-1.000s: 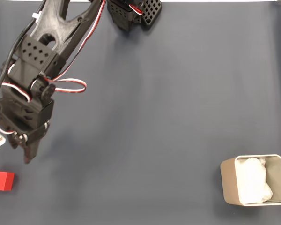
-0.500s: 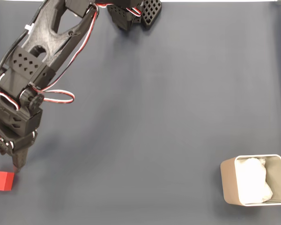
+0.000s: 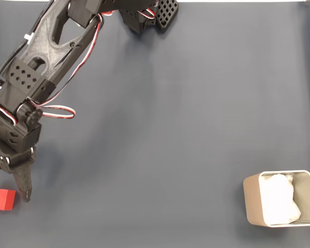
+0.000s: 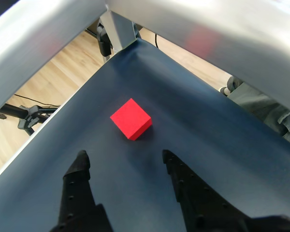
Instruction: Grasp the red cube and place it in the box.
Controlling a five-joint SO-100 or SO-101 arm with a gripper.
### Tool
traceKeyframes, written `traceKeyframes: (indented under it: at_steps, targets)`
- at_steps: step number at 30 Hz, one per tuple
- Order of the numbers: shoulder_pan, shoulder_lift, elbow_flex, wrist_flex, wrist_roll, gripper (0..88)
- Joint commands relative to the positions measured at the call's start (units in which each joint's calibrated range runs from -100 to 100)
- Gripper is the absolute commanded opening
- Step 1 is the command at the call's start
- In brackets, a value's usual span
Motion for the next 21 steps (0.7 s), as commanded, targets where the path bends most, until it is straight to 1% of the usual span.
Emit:
traceKeyframes:
  at_steps: [1, 13, 21]
  targets:
    - [0.59, -0.22, -3.88, -1.82, 0.39, 37.2]
    - [0.38, 3.85, -4.16, -9.86, 1.07, 40.5]
    - [0.52, 6.11, -4.52, -15.10, 2.78, 41.5]
